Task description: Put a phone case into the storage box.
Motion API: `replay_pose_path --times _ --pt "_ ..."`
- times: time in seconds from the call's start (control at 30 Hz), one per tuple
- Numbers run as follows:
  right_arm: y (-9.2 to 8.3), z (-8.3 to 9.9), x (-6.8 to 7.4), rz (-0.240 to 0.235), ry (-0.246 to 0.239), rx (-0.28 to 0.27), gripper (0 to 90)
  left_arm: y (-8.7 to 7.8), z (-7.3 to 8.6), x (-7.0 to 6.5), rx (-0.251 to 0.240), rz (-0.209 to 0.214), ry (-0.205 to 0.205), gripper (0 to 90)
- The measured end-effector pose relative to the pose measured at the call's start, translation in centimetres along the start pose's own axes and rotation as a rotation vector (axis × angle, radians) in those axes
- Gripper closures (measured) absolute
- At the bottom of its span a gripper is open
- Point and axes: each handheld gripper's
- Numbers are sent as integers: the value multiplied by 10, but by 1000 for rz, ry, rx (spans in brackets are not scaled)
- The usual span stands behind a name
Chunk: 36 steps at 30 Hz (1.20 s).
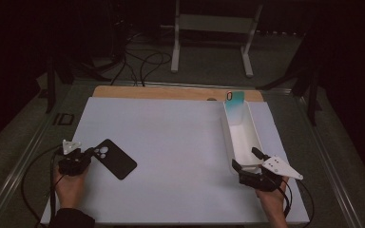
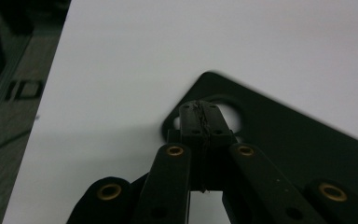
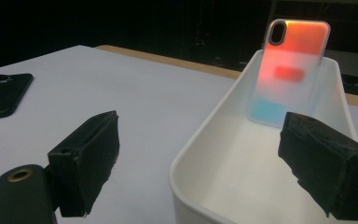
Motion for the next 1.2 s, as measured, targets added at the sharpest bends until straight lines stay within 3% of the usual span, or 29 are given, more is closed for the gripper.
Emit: replay_pose_path --times 0.1,0.3,0.63,0.77,0.97,1.13,1.2 --pt "0 0 0 -1 -3 1 122 12 2 2 61 -35 -13 900" --pt "0 0 0 -1 -2 -1 123 22 1 3 87 -53 -39 900" --pt "1 0 1 -4 -4 4 123 31 -5 2 74 -6 -62 900" --pt "2 0 2 -5 -8 8 123 36 -14 -11 98 8 17 900" --pt "1 0 1 -4 -9 2 124 49 -22 -35 108 53 74 900" --pt "0 0 1 -3 -9 2 124 52 -26 -47 119 83 116 900" --pt "1 -1 2 -5 -13 3 124 55 -27 -57 118 112 142 900"
Point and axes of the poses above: each handheld gripper's, and its own axes: y roughly forward along the jaws, z roughly out of its underside, x roughly to its left, and after that the axes turned 1 degree about -z, right-handed
